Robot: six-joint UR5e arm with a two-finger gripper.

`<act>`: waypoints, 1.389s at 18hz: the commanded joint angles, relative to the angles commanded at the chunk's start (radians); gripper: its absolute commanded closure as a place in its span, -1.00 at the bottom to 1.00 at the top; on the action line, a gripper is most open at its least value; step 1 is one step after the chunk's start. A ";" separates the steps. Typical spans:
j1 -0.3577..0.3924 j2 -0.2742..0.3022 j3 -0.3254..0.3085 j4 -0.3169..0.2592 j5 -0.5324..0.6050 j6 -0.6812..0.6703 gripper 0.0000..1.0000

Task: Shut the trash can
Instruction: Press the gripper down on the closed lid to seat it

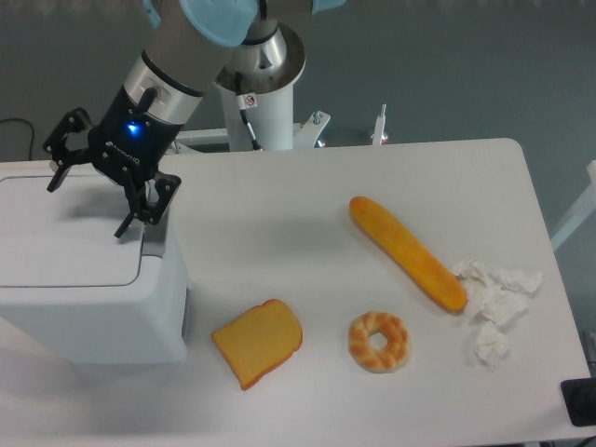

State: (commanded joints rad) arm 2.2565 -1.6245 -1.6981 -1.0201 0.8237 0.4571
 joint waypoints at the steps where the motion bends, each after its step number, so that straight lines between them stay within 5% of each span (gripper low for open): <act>1: 0.000 0.000 0.000 -0.002 -0.002 0.000 -1.00; 25: 0.008 0.011 -0.015 -0.002 -0.009 -0.005 -1.00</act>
State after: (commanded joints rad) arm 2.2642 -1.6137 -1.7135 -1.0216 0.8146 0.4526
